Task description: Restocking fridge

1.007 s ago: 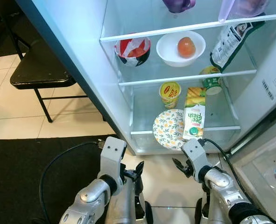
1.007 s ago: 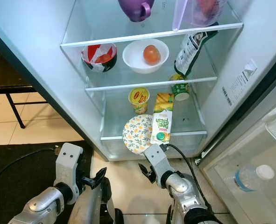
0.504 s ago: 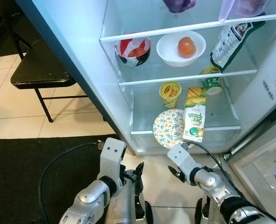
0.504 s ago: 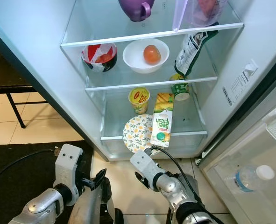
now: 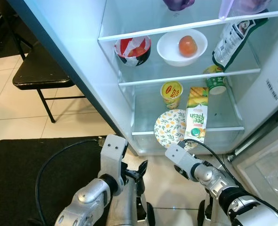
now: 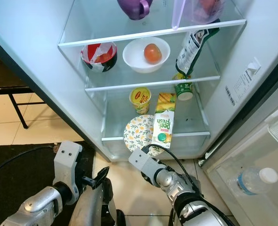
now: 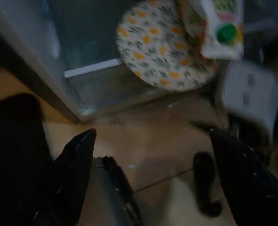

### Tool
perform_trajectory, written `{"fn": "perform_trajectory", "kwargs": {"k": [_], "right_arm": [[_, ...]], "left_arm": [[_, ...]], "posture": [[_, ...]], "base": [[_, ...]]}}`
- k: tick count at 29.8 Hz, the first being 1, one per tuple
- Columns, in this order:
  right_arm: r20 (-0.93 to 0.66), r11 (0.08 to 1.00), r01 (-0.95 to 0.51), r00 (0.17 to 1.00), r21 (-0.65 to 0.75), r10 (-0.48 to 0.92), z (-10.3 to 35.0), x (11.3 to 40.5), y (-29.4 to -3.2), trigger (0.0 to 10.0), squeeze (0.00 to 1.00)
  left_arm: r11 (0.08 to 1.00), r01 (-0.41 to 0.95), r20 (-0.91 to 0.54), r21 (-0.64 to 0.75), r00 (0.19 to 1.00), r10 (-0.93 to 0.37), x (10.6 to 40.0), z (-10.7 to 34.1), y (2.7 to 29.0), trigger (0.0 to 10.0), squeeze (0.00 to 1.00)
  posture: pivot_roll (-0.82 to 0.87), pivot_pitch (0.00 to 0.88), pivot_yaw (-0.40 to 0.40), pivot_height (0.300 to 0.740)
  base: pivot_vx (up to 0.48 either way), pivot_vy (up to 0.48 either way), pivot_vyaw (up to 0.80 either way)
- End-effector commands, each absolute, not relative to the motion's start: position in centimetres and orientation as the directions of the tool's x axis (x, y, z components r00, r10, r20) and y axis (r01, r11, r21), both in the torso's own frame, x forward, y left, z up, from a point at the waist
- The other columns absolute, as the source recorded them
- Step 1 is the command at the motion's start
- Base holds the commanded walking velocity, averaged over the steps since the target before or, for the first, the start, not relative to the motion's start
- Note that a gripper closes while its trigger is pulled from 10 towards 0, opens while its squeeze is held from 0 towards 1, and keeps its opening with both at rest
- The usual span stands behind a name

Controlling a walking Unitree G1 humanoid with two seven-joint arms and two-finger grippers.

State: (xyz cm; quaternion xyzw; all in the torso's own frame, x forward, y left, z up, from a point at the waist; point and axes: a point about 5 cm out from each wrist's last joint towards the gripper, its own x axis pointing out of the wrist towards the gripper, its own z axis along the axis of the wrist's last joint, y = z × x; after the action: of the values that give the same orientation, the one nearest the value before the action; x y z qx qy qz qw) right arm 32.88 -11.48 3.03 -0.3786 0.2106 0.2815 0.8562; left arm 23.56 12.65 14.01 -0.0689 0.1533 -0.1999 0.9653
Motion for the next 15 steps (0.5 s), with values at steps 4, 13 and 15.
{"fn": "perform_trajectory", "kwargs": {"k": [4,13,15], "right_arm": [[-0.623,0.494,-0.693,0.708,-0.525,0.332,1.6,31.7,-10.4,10.0,0.0],[-0.573,0.5,-0.615,0.778,-0.61,0.258,2.3,32.4,-9.5,10.0,0.0],[-0.556,0.509,-0.584,0.8,-0.632,0.228,2.6,32.7,-9.5,10.0,0.0]], "left_arm": [[0.91,0.328,-0.271,-0.255,0.879,-0.393,23.5,14.5,12.9,10.0,0.0],[0.907,0.344,-0.244,-0.244,0.883,-0.401,23.3,15.7,12.7,10.0,0.0],[0.908,0.342,-0.246,-0.243,0.883,-0.399,23.2,15.7,12.7,10.0,0.0]], "posture": [[0.19,0.467,0.171,0.559],[0.21,0.476,0.17,0.559],[0.21,0.479,0.169,0.559]], "base": [[0.0,0.0,0.0],[0.0,0.0,0.0],[0.0,0.0,0.0]]}}
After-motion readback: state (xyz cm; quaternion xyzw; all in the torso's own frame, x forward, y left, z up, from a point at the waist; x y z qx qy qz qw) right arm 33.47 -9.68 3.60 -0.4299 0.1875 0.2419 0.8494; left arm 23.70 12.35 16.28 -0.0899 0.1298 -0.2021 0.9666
